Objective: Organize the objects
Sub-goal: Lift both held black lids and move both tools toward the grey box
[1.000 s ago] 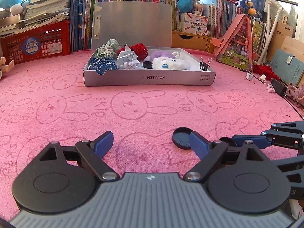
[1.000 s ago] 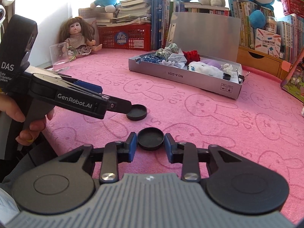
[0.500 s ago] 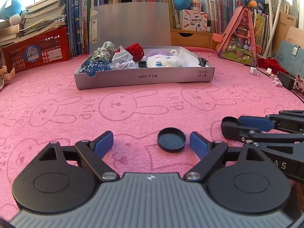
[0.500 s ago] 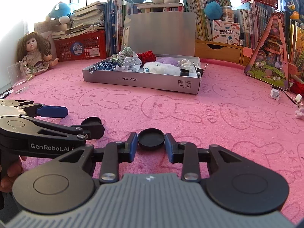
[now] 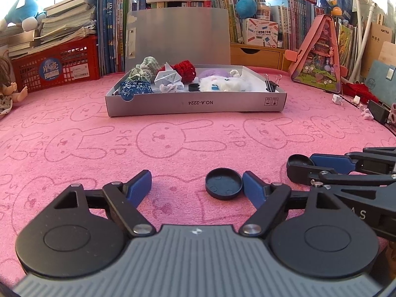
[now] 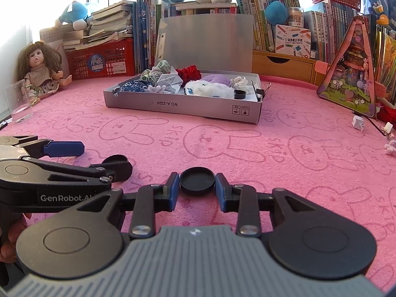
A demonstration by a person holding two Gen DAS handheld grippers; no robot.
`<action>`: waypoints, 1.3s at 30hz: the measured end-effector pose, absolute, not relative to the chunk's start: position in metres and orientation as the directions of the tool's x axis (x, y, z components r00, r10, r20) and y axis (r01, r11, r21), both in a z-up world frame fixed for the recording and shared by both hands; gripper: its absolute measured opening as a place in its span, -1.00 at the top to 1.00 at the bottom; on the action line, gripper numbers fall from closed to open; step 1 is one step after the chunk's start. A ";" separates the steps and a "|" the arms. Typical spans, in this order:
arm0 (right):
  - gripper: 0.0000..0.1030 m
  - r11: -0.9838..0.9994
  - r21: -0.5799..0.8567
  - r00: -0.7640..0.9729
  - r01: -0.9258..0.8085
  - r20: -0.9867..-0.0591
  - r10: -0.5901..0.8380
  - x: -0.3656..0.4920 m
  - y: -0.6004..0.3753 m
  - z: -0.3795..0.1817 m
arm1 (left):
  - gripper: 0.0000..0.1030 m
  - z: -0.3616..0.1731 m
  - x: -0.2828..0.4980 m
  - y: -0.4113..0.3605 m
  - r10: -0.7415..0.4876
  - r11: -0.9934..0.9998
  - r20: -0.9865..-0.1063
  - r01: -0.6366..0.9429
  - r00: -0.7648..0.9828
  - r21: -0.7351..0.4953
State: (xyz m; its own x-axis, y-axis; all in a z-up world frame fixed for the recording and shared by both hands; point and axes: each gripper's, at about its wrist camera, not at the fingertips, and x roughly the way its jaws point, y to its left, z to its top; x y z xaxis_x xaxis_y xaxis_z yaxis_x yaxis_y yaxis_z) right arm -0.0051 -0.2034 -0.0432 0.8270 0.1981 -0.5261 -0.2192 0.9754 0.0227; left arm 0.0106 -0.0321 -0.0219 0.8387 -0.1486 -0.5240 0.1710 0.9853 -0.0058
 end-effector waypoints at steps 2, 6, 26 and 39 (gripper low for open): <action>0.28 0.975 0.027 0.825 -0.222 -0.527 0.203 -0.004 -0.201 -0.043 | -0.51 -0.021 0.010 -0.030 -0.148 0.986 -0.523 0.165 0.839 -0.013; 0.28 0.971 0.048 0.817 -0.235 -0.532 0.224 0.002 -0.196 -0.042 | -0.38 -0.019 0.010 -0.025 -0.151 0.987 -0.522 0.157 0.839 -0.033; 0.28 0.953 0.075 0.790 -0.293 -0.542 0.286 0.016 -0.172 -0.039 | -0.16 -0.020 0.015 -0.004 -0.113 0.994 -0.504 0.104 0.856 -0.047; 0.28 0.947 0.024 0.794 -0.319 -0.538 0.281 0.019 -0.154 -0.041 | 0.11 -0.023 0.013 0.003 -0.105 0.994 -0.483 0.097 0.869 -0.042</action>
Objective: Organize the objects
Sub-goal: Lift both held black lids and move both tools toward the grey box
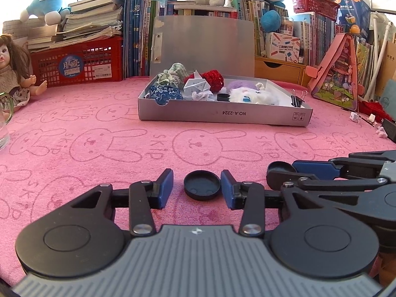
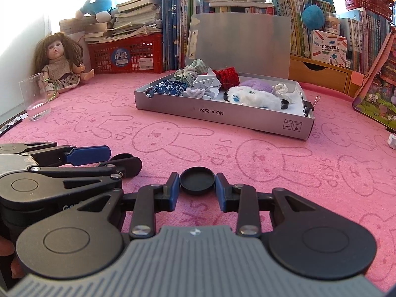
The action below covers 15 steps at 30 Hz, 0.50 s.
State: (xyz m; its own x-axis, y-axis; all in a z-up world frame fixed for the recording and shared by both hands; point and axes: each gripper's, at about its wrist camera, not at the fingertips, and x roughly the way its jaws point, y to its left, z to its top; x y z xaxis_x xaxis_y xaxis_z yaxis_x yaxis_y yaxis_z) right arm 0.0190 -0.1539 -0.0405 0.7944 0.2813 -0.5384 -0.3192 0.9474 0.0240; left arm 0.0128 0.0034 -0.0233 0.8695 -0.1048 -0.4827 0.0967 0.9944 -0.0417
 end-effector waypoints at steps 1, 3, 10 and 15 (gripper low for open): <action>0.28 0.947 0.025 0.793 -0.322 -0.539 0.284 0.020 -0.153 -0.040 | 0.13 -0.023 0.013 0.004 -0.104 0.995 -0.482 0.094 0.870 -0.045; 0.28 0.944 0.028 0.790 -0.327 -0.540 0.290 0.021 -0.150 -0.040 | 0.24 -0.023 0.013 0.006 -0.104 0.995 -0.480 0.090 0.871 -0.053; 0.28 0.935 0.050 0.777 -0.352 -0.542 0.322 0.027 -0.138 -0.040 | 0.30 -0.023 0.012 0.020 -0.094 0.995 -0.472 0.062 0.877 -0.083; 0.28 0.933 0.046 0.776 -0.358 -0.541 0.324 0.030 -0.131 -0.040 | 0.29 -0.024 0.013 0.026 -0.083 0.995 -0.465 0.048 0.882 -0.086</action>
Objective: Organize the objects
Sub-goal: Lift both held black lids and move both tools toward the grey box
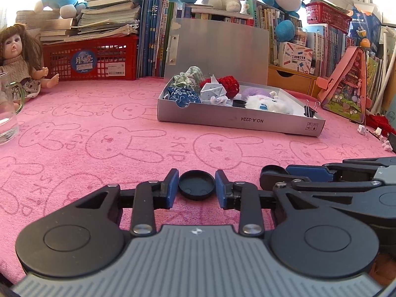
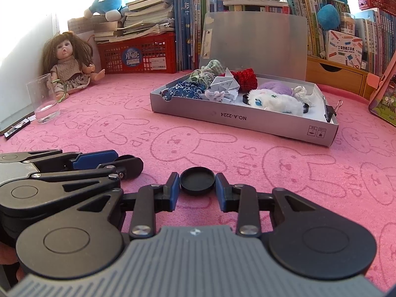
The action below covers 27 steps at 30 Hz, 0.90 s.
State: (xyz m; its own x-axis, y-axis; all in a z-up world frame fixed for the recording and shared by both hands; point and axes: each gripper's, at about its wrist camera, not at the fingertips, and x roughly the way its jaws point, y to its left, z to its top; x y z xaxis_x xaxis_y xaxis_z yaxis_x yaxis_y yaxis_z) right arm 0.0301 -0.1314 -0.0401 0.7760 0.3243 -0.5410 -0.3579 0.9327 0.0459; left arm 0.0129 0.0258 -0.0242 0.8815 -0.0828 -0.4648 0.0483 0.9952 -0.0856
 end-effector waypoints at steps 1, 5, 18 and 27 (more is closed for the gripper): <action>0.27 0.933 0.044 0.777 -0.356 -0.541 0.322 0.031 -0.131 -0.040 | 0.29 -0.024 0.014 0.027 -0.080 0.995 -0.464 0.046 0.882 -0.084; 0.27 0.940 0.030 0.783 -0.341 -0.544 0.301 0.033 -0.125 -0.040 | 0.28 -0.024 0.018 0.028 -0.059 0.998 -0.469 0.034 0.881 -0.061; -0.13 0.958 -0.028 0.806 -0.287 -0.548 0.225 0.041 -0.115 -0.041 | 0.24 -0.021 0.028 0.032 -0.014 1.000 -0.490 0.011 0.872 -0.011; 0.08 0.964 -0.032 0.809 -0.265 -0.551 0.204 0.043 -0.111 -0.042 | 0.19 -0.021 0.031 0.032 0.010 1.000 -0.495 -0.013 0.869 -0.002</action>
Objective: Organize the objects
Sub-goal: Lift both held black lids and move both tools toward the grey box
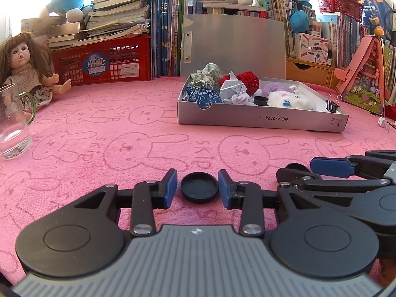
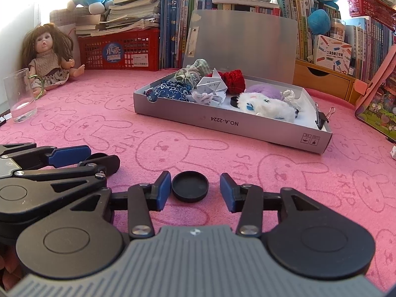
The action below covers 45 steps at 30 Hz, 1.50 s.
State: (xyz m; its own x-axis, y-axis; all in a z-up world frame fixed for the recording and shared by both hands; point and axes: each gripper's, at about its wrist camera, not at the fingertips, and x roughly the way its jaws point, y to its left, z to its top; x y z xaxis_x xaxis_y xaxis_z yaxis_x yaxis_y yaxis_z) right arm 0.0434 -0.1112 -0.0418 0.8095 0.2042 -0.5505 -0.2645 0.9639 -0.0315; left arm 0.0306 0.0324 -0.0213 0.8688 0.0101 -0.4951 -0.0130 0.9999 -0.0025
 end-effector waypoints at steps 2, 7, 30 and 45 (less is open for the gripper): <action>0.17 0.964 -0.025 0.810 -0.264 -0.548 0.208 0.042 -0.109 -0.042 | 0.21 -0.021 0.030 0.032 0.013 1.000 -0.496 -0.017 0.868 -0.004; 0.26 0.965 -0.015 0.813 -0.262 -0.543 0.212 0.040 -0.108 -0.042 | 0.23 -0.020 0.030 0.030 0.020 1.000 -0.500 -0.027 0.866 -0.007; 0.22 0.967 0.012 0.846 -0.256 -0.481 0.230 0.035 -0.129 -0.020 | 0.20 0.007 0.030 0.015 -0.040 0.999 -0.458 0.037 0.888 -0.015; -0.26 0.964 -0.004 0.831 -0.265 -0.509 0.226 0.031 -0.127 -0.037 | -0.41 -0.015 0.025 0.037 0.020 1.000 -0.489 -0.009 0.872 0.025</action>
